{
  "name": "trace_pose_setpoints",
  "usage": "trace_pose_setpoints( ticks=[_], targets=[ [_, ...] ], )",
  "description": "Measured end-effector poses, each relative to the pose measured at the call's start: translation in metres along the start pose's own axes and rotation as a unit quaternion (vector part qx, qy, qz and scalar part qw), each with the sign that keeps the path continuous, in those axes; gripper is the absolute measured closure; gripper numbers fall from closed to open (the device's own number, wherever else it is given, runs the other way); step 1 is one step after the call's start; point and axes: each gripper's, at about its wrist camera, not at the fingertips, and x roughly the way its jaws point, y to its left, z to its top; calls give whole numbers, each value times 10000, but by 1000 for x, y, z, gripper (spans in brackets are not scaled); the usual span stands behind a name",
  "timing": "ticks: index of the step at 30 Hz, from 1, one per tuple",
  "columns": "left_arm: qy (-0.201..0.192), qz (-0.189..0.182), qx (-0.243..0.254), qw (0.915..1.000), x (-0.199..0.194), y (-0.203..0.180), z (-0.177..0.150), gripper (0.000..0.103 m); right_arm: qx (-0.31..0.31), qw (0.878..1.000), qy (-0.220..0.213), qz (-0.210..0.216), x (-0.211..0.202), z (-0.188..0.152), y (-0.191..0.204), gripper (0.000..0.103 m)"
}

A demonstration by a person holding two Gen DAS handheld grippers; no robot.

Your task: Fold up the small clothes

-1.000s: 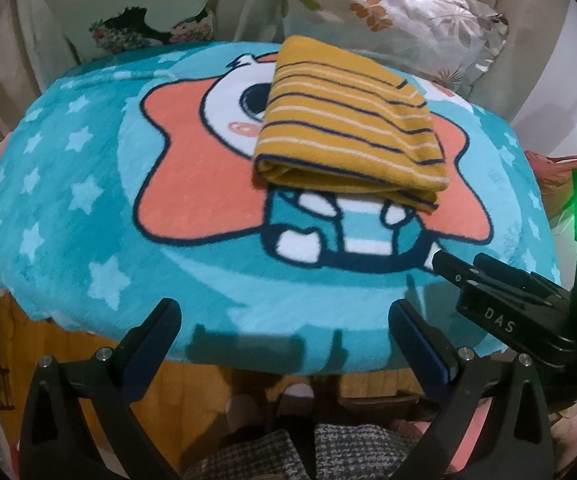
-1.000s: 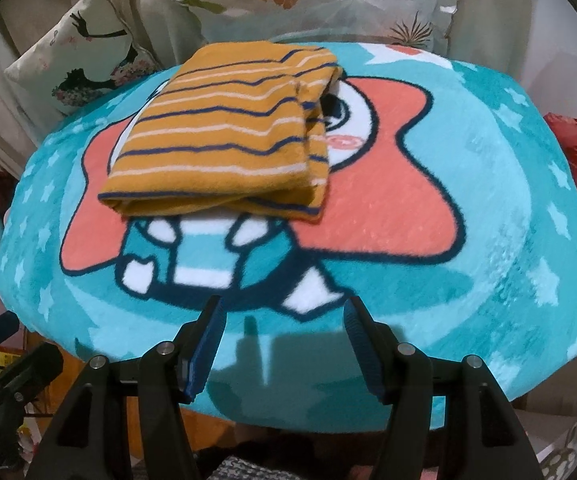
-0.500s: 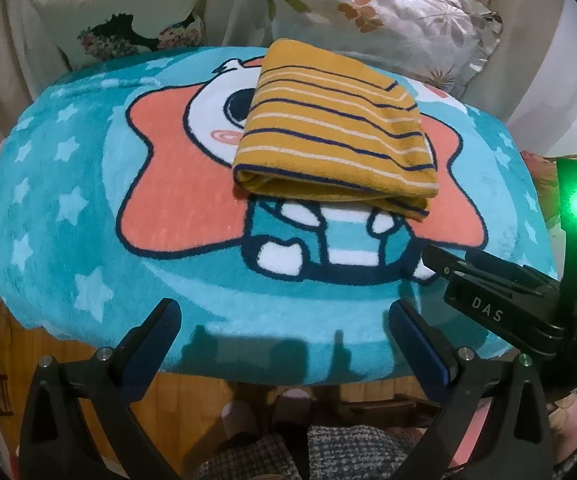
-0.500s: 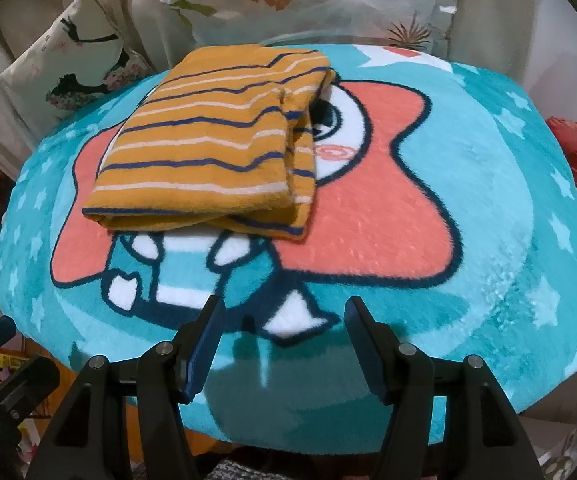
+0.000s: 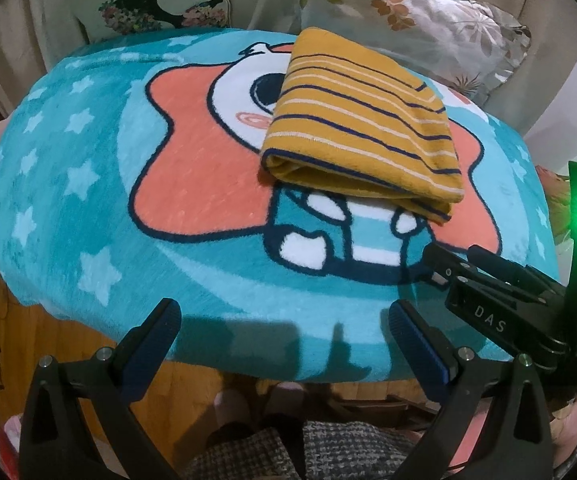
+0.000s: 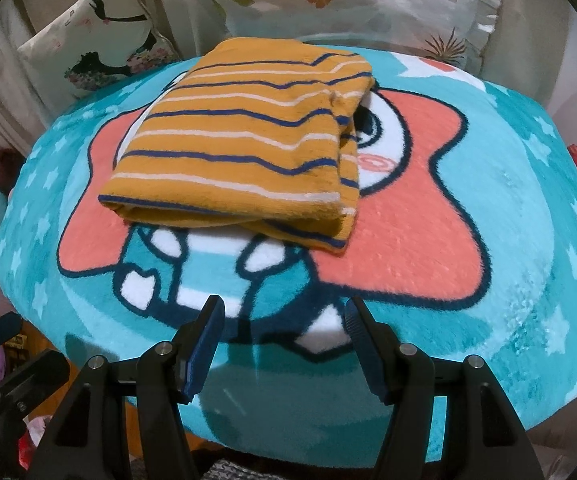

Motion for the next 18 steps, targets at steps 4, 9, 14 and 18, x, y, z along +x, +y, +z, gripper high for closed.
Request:
trace_pose_setpoints(
  ticks=[4,9,14,18],
  targets=[
    [67,-21,-45,10000,4,0,1,0,-23,10000,-20,-16,-1,0,-2,36],
    [192,-59,-147,9997,13,2,3,0,-42,9999,-97,-58,-5,0,-8,35],
    [334,-107,-297,9989,24,4,4,0,-105,9997,-207,-41,-10,-1,-11,35],
    [355,-55,-332,9988,28,3,6,0,-190,9995,-260,14,-11,-2,-9,35]
  ],
)
